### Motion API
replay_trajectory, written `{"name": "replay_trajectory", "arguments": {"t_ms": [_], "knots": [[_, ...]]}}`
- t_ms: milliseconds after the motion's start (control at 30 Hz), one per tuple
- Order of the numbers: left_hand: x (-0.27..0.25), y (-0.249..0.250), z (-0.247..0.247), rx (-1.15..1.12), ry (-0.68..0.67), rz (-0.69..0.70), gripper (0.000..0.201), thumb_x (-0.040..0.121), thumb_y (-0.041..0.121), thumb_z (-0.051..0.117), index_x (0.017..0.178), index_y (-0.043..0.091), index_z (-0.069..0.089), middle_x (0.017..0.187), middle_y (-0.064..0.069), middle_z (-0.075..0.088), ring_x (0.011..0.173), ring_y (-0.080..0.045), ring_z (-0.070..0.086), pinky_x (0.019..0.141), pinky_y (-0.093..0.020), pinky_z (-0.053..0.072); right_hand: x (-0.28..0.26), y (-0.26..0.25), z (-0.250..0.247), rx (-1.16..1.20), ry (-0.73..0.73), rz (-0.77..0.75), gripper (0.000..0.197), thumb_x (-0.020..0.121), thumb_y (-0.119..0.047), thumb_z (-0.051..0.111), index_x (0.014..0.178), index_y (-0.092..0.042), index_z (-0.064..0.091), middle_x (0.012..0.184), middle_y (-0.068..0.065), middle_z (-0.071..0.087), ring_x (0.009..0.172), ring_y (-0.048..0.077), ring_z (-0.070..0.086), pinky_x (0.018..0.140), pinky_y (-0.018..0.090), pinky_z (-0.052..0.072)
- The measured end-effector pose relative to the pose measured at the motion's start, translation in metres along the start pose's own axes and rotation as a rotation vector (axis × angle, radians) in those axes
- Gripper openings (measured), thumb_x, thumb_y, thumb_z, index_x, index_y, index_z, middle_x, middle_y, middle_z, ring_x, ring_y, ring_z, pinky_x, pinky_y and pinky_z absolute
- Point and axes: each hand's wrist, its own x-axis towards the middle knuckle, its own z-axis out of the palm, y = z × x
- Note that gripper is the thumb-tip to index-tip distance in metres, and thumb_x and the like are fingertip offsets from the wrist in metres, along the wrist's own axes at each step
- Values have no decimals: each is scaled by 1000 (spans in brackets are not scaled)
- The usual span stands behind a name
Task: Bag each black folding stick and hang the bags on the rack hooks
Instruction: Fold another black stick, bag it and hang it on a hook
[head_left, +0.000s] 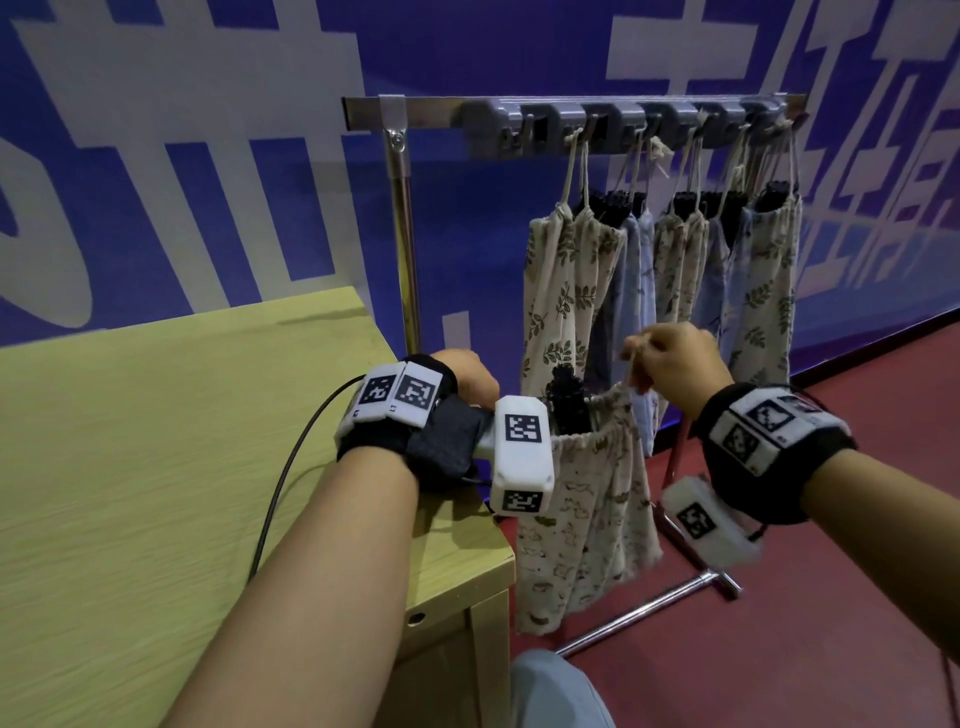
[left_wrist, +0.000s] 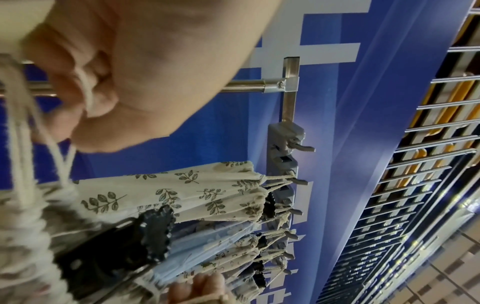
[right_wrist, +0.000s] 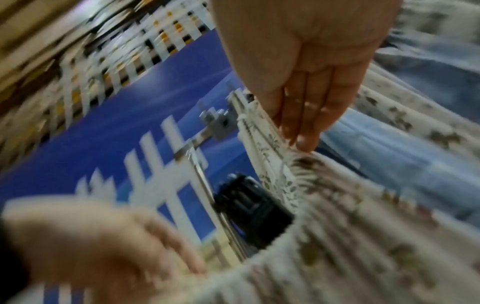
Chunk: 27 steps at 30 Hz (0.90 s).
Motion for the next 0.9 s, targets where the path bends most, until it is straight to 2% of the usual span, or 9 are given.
{"name": "replay_trajectory", "arguments": {"t_ms": [133,200,300,433,500,567,733,833,900], "knots": [[0,4,2,-22,-83,29,34,95,21,50,117,-2,58,126,-15,57,110,-30,55,90,-36,43,-4,-8,2,771,-29,311,29,96,-1,46,68,-4,54,73,15,59,46,9,63,56,24,57],[2,3,4,-89,-42,39,33,93,20,52,116,-2,60,118,-15,61,98,-27,57,83,-33,44,-5,-14,1,843,-70,345,24,97,-1,44,76,-7,54,83,14,62,43,10,62,53,26,58],[6,-1,4,-382,119,49,27,90,4,55,115,-3,62,86,-10,62,71,-18,54,66,-25,45,-5,-22,-1,821,-114,357,20,95,6,39,92,-6,55,96,14,63,34,11,52,44,24,53],[6,-2,2,-686,213,45,21,90,-3,49,106,1,62,55,-1,57,57,-18,47,51,-24,45,-9,-28,-3,729,-195,219,38,94,13,32,112,-8,59,106,3,61,42,10,61,43,18,51],[3,1,0,-807,238,68,15,92,0,47,100,4,59,59,-2,52,51,-14,39,43,-19,34,-11,-29,-5,662,-189,163,47,90,18,32,115,-9,61,107,-1,62,47,9,64,46,16,52],[3,1,-1,-915,262,103,14,93,5,46,93,9,60,64,-1,51,56,-12,42,51,-22,33,-13,-29,-5,597,-180,117,43,91,16,38,115,-9,62,107,1,64,45,7,63,47,16,53],[5,2,-1,-1201,269,197,23,94,-3,40,86,12,55,73,-3,54,64,-13,52,64,-24,47,-15,-29,-2,575,-100,56,11,91,-5,57,92,-6,68,80,1,68,47,2,60,51,17,53],[2,4,-3,-1344,229,267,26,92,-10,37,91,10,53,81,-6,57,69,-16,58,69,-27,51,-13,-28,2,585,-22,24,16,91,-8,58,76,-6,64,67,-2,68,53,-5,62,54,11,49],[0,6,-3,-1374,219,324,36,88,-19,33,93,10,53,85,-8,59,72,-16,60,70,-28,55,-13,-28,4,577,-12,11,18,92,-9,57,83,5,63,72,7,68,59,-6,64,58,10,50]]}}
